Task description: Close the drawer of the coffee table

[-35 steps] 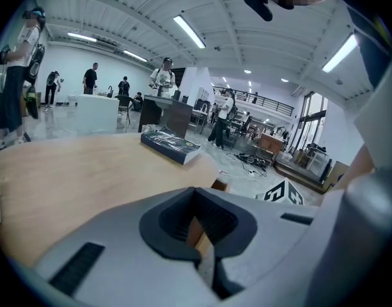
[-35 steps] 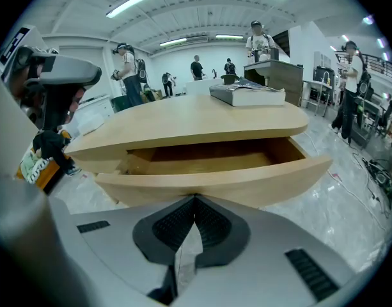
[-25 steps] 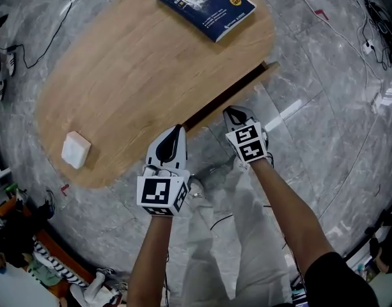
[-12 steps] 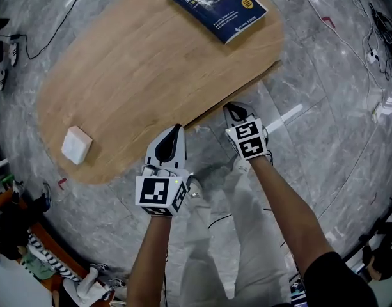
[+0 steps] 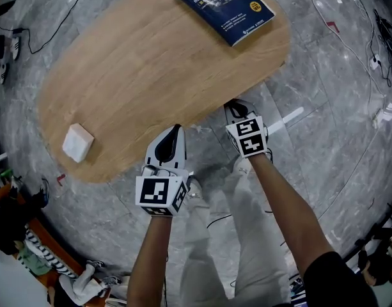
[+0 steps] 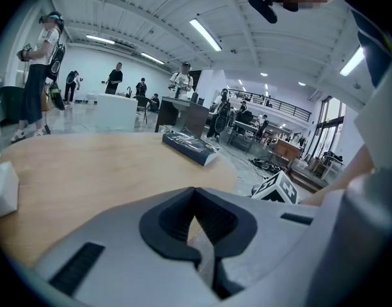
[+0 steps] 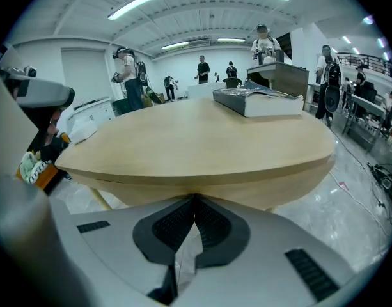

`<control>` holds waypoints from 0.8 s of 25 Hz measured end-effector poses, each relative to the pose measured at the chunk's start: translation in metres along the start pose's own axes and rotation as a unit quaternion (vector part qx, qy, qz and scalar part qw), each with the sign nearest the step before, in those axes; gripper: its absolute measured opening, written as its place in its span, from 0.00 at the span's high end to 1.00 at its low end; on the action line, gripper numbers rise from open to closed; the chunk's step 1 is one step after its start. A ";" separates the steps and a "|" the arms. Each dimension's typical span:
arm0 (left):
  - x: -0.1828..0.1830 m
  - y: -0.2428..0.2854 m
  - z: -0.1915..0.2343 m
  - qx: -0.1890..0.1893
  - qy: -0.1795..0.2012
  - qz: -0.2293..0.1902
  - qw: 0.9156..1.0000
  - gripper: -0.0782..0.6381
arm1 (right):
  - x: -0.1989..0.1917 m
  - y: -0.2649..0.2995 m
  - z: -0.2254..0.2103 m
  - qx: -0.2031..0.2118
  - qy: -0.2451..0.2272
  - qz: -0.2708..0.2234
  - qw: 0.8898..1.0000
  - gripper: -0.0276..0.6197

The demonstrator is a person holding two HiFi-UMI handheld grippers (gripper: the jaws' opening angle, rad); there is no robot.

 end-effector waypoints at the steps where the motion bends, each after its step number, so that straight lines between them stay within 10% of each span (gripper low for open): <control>1: 0.000 0.000 0.000 0.001 -0.001 0.000 1.000 0.90 | 0.001 0.001 0.000 0.000 0.000 0.000 1.000 0.94; 20: 0.004 -0.009 -0.003 0.002 -0.005 0.000 1.000 0.90 | 0.003 -0.016 0.003 -0.007 0.001 0.009 1.000 0.94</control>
Point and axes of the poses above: the fingertips, and each gripper's own axes: y forward along the fingers, z to its left, x out of its top, the point moved 10 cm from there along -y, backward along the fingers, and after that the axes turned 12 degrees about x, right-handed, at the moved point
